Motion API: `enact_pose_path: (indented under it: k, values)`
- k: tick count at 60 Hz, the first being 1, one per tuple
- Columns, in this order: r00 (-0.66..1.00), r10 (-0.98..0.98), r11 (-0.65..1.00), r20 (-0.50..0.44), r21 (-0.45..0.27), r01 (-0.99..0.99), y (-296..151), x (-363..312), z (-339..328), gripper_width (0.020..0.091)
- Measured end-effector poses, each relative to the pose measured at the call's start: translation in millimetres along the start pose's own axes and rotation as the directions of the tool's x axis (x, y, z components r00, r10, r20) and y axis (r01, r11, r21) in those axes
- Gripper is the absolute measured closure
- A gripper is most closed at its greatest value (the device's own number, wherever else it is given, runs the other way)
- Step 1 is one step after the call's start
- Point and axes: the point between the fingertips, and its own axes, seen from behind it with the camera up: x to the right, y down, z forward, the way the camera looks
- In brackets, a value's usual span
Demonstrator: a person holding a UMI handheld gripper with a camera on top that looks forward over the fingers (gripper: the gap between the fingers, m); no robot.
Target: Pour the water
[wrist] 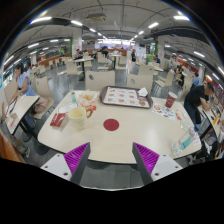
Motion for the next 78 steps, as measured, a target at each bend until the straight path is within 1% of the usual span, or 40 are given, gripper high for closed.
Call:
enact_pose_path:
  k: [5, 6, 7, 8, 23, 33, 44, 50, 57, 61, 64, 66, 68, 69, 70, 71, 72, 74, 78]
  values:
    - [1.000, 0.009, 1.000, -0.009, -0.002, -0.009, 5, 22, 2, 0.0250]
    - [1.000, 0.015, 1.000, -0.006, -0.003, -0.015, 4, 8, 1, 0.0250]
    - [1.000, 0.015, 1.000, -0.008, -0.003, -0.015, 8, 33, 1, 0.0248]
    - [1.000, 0.016, 1.000, -0.008, -0.005, -0.016, 10, 42, 3, 0.0249]
    - [0.999, 0.042, 0.999, -0.014, -0.019, -0.043, 49, 146, 24, 0.0249]
    - [0.998, 0.060, 0.998, -0.033, 0.003, -0.060, 83, 225, 38, 0.0255]
    - [0.991, 0.108, 0.994, -0.076, 0.019, -0.107, 115, 312, 59, 0.0253]
    - [0.988, 0.127, 0.990, -0.087, 0.065, -0.122, 110, 349, 77, 0.0252]
    - [0.985, 0.150, 0.981, -0.083, 0.134, -0.138, 89, 376, 105, 0.0250]
    - [0.984, 0.157, 0.977, -0.079, 0.161, -0.142, 76, 383, 122, 0.0255]
    - [0.983, 0.163, 0.975, -0.084, 0.169, -0.147, 71, 393, 135, 0.0258]
    - [0.982, 0.166, 0.973, -0.086, 0.178, -0.149, 68, 395, 142, 0.0268]
    - [0.982, 0.167, 0.971, -0.087, 0.189, -0.149, 64, 396, 149, 0.0310]
    - [0.982, 0.167, 0.970, -0.085, 0.191, -0.148, 63, 396, 152, 0.0346]
    - [0.983, 0.165, 0.970, -0.082, 0.192, -0.147, 63, 395, 155, 0.0401]
    - [0.983, 0.163, 0.970, -0.080, 0.194, -0.145, 63, 394, 158, 0.0459]
    - [0.985, 0.159, 0.970, -0.074, 0.197, -0.141, 62, 393, 160, 0.0533]
    - [0.985, 0.153, 0.967, -0.085, 0.219, -0.132, 59, 394, 161, 0.0544]
    - [0.986, 0.138, 0.967, -0.090, 0.228, -0.114, 56, 395, 163, 0.0584]
